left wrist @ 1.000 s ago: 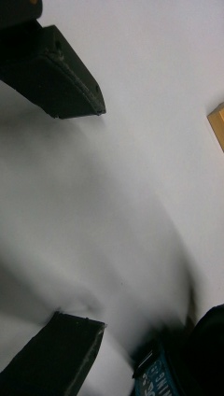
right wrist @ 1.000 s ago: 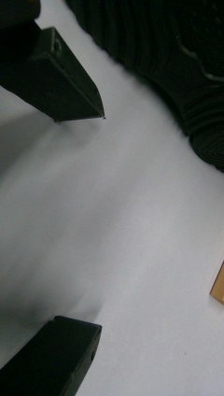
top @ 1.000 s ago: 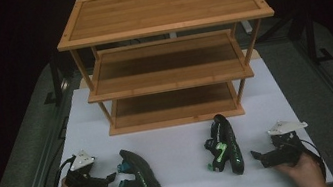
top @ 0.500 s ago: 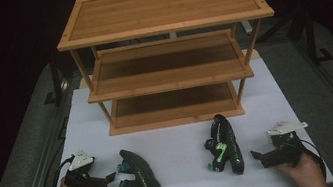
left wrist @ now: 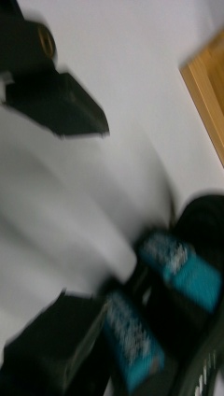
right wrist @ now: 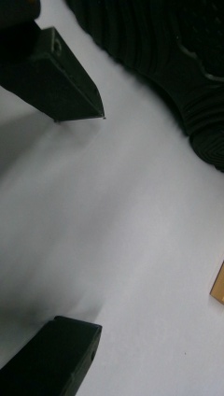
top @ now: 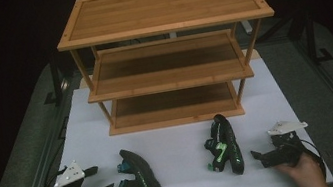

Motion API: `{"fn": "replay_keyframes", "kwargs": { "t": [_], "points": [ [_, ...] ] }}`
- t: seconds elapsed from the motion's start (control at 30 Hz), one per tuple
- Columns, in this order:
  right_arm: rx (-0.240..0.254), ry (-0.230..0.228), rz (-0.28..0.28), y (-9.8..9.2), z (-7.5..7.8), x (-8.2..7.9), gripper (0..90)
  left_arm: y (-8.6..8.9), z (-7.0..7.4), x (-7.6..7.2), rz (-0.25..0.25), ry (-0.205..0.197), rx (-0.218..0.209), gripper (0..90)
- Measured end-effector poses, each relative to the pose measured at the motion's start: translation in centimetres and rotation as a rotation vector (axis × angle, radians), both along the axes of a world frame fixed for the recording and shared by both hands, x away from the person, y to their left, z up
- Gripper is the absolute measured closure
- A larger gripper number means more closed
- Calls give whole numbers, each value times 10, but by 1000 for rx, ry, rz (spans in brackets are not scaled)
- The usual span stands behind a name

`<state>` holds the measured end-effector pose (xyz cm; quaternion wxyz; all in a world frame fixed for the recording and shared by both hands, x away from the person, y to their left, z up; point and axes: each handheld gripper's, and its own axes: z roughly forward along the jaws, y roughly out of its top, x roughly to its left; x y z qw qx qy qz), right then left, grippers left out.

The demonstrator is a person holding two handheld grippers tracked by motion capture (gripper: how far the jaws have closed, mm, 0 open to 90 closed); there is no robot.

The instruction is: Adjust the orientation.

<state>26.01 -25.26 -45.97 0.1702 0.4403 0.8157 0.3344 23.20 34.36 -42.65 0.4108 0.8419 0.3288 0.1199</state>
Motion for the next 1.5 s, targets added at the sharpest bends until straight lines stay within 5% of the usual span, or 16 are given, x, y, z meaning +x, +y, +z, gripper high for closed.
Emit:
{"fn": "replay_keyframes", "kwargs": {
  "t": [0.07, 0.17, 0.4, 0.77, 1.2, 1.5],
  "points": [
    [0, 0, 0, 0, 0, 0, 0, -2, 2, -5, -22, -2, -4, 158],
    [0, 0, 0, 0, 0, 0, 0, -4, 3, -12, -95, -10, -8, 322],
    [0, 0, -1, 0, 0, 0, 0, -19, -3, -13, -229, 4, -6, 417],
    [0, 0, 0, 0, 0, 0, 0, -33, -9, -7, -296, -5, -48, 516],
    [0, 0, 0, 0, 0, 0, 0, -40, -4, -3, -296, -30, -18, 697],
    [0, 0, 0, 0, 0, 0, 0, -43, 7, -3, -215, -61, -64, 729]
  ]
}}
